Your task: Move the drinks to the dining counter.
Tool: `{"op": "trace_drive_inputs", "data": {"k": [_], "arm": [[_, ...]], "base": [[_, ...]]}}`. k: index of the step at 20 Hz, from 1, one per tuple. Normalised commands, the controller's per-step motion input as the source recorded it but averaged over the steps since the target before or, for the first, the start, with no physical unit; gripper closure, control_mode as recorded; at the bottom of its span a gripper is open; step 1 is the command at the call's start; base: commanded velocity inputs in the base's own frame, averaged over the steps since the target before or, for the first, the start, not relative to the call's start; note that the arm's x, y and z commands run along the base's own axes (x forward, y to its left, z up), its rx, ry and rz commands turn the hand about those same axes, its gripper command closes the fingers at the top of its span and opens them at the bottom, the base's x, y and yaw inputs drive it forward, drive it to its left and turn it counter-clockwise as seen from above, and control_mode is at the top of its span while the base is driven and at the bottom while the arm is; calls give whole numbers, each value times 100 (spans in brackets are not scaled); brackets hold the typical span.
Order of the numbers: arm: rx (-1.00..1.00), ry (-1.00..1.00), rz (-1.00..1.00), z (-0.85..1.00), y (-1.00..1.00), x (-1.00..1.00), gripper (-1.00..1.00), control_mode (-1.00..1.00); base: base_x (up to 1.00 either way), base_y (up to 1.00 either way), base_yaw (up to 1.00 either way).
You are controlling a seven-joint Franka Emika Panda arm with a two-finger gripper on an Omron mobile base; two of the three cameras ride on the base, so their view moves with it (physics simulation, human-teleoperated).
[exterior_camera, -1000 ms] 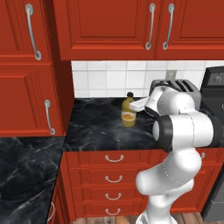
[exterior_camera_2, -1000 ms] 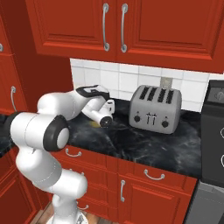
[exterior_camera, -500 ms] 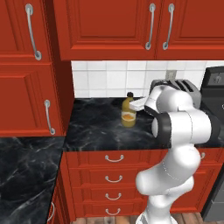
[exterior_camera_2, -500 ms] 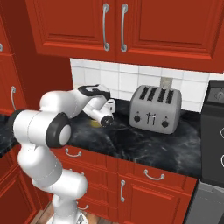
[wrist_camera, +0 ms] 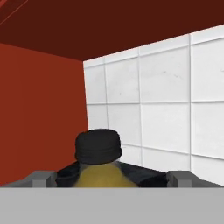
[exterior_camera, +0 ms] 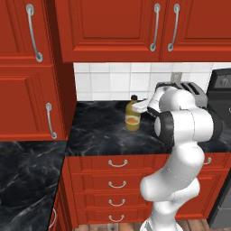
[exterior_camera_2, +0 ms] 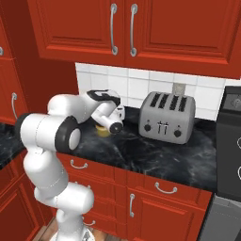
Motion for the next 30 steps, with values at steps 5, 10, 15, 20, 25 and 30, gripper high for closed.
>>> {"op": "trace_drive_inputs", "data": {"k": [5, 10, 15, 20, 25, 30], "arm": [[0, 0, 0, -1, 0, 16, -100, -100], [0, 0, 0, -9, 0, 13, -100, -100], [0, 0, 0, -8, 0, 10, -100, -100], [0, 0, 0, -1, 4, 0, -100, -100], [0, 0, 0, 0, 9, -1, -100, -100], [0, 0, 0, 0, 2, 0, -100, -100]], "base": [[0, 0, 0], [0, 0, 0], [0, 0, 0], [0, 0, 0], [0, 0, 0], [0, 0, 0]]}}
